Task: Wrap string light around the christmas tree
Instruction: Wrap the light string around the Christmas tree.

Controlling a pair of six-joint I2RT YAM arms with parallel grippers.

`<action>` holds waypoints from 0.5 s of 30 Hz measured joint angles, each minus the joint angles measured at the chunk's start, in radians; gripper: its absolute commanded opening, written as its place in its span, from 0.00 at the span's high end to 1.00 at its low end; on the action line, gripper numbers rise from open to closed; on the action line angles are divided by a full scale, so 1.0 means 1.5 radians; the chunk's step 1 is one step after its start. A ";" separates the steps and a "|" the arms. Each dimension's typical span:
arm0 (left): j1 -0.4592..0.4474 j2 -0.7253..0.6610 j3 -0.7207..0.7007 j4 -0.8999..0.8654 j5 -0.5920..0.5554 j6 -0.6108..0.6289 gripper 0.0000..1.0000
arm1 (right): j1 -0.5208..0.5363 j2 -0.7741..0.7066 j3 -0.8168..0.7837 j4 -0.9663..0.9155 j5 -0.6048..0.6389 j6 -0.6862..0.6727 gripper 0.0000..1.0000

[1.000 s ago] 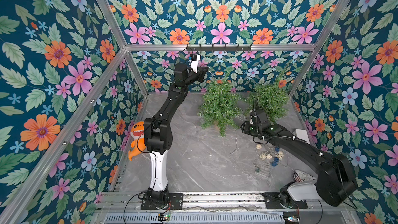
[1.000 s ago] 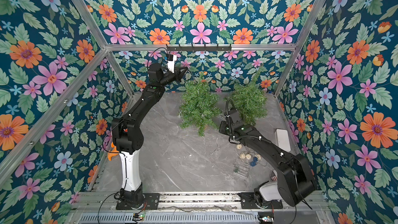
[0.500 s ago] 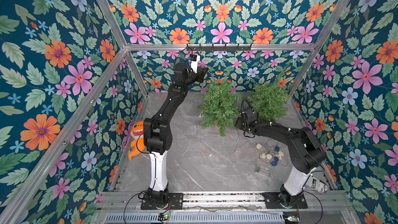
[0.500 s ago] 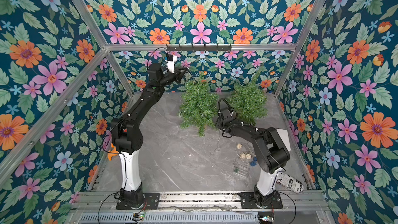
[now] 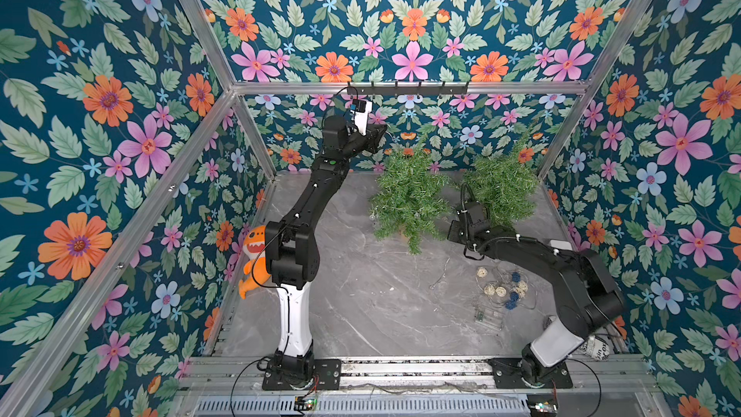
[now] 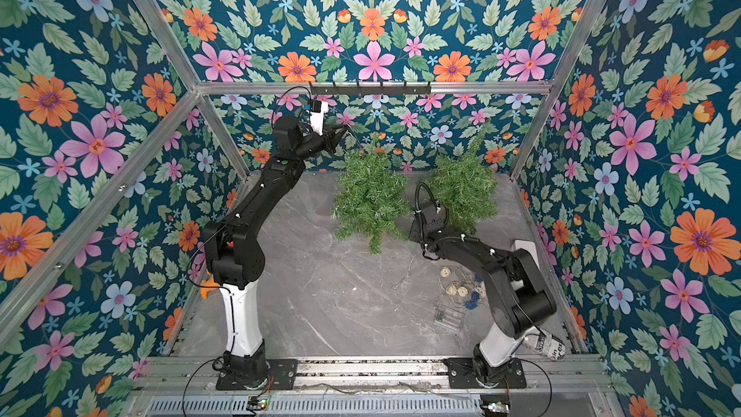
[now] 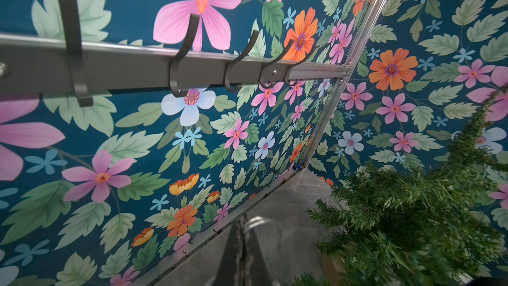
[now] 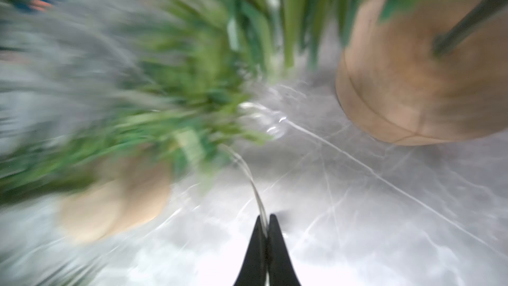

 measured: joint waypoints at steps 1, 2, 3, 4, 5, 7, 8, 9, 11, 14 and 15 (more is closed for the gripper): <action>0.000 -0.004 0.000 -0.004 -0.001 0.003 1.00 | 0.003 -0.019 -0.001 -0.006 -0.005 -0.007 1.00; 0.000 -0.008 0.000 -0.009 -0.005 0.011 1.00 | 0.005 -0.038 0.003 -0.015 -0.013 -0.019 1.00; 0.001 -0.012 0.000 -0.017 -0.012 0.017 1.00 | 0.007 -0.052 0.012 -0.028 -0.020 -0.030 1.00; 0.002 -0.015 0.002 -0.023 -0.019 0.019 1.00 | 0.008 -0.061 0.025 -0.044 -0.022 -0.038 1.00; 0.004 -0.016 0.008 -0.034 -0.032 0.025 1.00 | 0.008 -0.068 0.047 -0.061 -0.030 -0.052 1.00; 0.011 -0.016 0.022 -0.054 -0.061 0.030 1.00 | 0.004 -0.068 0.102 -0.088 -0.036 -0.073 1.00; 0.016 -0.014 0.033 -0.064 -0.077 0.030 1.00 | -0.002 -0.057 0.145 -0.105 -0.045 -0.088 1.00; 0.020 -0.011 0.044 -0.071 -0.094 0.030 1.00 | -0.009 -0.041 0.194 -0.116 -0.050 -0.099 1.00; 0.026 -0.010 0.053 -0.078 -0.120 0.030 1.00 | -0.024 -0.002 0.281 -0.140 -0.051 -0.122 1.00; 0.028 -0.012 0.045 -0.084 -0.147 0.029 1.00 | -0.043 0.068 0.407 -0.162 -0.055 -0.153 1.00; 0.028 -0.016 0.033 -0.083 -0.146 0.028 1.00 | -0.047 0.093 0.449 -0.169 -0.062 -0.165 1.00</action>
